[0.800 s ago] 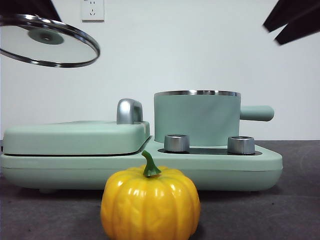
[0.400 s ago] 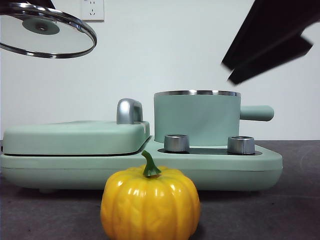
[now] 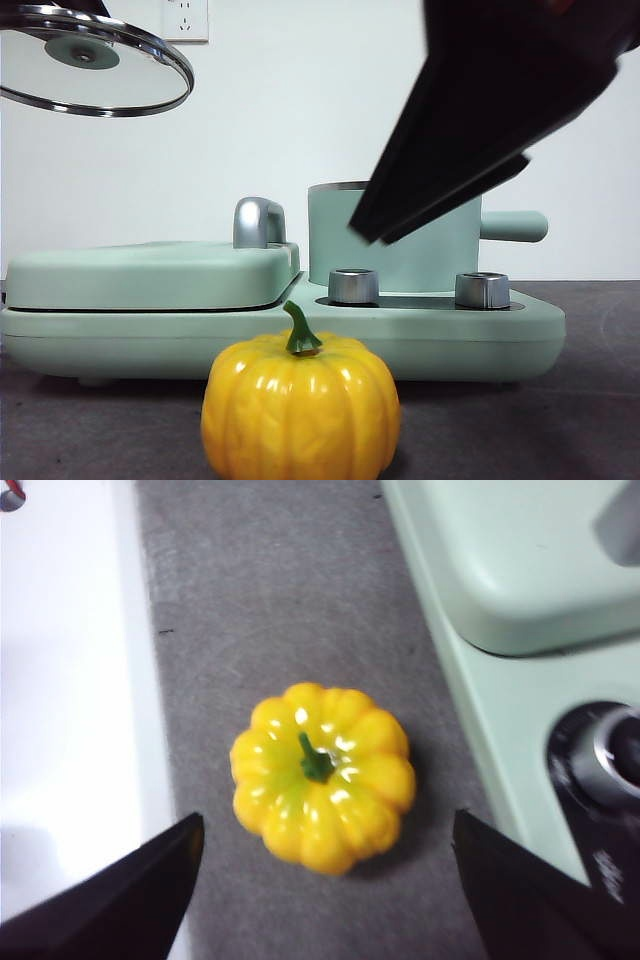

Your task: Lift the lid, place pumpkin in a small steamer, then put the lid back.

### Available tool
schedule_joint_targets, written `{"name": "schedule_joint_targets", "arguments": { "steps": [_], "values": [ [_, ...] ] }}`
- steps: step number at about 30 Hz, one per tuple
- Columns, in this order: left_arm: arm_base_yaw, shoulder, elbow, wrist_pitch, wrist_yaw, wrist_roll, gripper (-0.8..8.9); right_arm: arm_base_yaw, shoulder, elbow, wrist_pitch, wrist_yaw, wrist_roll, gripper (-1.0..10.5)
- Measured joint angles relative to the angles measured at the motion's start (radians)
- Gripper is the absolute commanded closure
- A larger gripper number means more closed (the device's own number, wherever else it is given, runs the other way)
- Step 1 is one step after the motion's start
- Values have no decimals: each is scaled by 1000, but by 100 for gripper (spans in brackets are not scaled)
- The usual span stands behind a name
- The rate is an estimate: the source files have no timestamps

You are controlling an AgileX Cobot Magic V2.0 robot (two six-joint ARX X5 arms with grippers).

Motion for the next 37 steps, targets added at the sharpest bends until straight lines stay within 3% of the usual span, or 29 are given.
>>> {"name": "schedule_joint_targets", "arguments": {
  "steps": [12, 29, 37],
  "values": [
    [0, 0, 0, 0, 0, -1, 804, 51, 166, 0, 88, 36, -30, 481],
    [0, 0, 0, 0, 0, 0, 804, 67, 264, 0, 141, 48, -56, 481],
    [0, 0, 0, 0, 0, 0, 804, 79, 273, 1, 137, 48, -49, 574]
  ]
}}
